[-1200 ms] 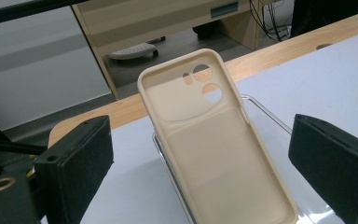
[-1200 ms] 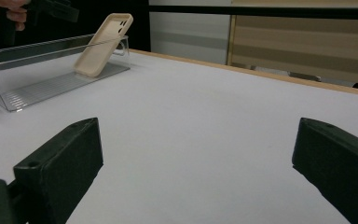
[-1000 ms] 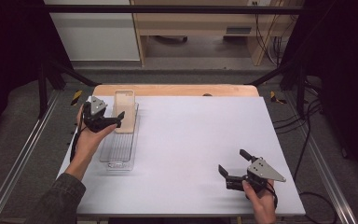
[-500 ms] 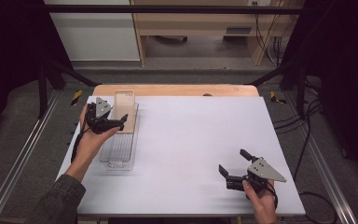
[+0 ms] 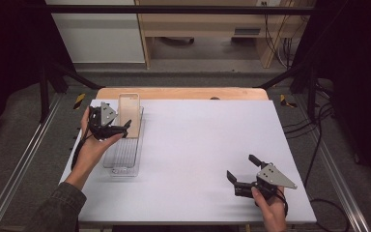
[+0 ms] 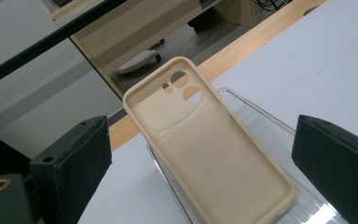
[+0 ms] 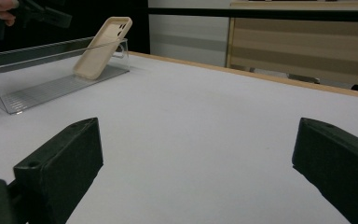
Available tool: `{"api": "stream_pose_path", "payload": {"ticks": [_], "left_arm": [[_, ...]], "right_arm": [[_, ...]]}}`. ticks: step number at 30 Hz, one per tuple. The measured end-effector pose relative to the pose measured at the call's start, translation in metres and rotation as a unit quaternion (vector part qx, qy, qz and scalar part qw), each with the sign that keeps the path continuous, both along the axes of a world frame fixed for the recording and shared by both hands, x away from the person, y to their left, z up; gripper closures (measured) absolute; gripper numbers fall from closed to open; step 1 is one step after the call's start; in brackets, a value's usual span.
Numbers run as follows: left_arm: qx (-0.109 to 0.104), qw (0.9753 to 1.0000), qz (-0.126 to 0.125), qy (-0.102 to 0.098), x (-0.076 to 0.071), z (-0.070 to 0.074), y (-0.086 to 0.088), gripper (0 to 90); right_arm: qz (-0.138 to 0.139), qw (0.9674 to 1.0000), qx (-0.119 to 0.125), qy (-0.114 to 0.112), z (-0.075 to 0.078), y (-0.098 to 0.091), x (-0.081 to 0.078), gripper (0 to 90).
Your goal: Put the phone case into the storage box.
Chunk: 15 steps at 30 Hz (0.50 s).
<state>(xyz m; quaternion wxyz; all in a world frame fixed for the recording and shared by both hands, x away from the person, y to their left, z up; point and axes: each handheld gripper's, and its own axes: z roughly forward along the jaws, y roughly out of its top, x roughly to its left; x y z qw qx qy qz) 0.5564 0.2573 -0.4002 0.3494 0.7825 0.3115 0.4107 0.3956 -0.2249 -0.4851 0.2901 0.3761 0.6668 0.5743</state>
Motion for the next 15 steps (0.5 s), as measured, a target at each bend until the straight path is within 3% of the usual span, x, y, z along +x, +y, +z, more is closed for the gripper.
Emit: {"api": "stream_pose_path", "payload": {"ticks": [15], "left_arm": [[0.017, 0.9995, -0.020, -0.017, -0.014, 0.008, -0.007, 4.7]], "right_arm": [[-0.001, 1.0000, 0.001, -0.001, 0.000, -0.001, 0.000, 1.8]]}}
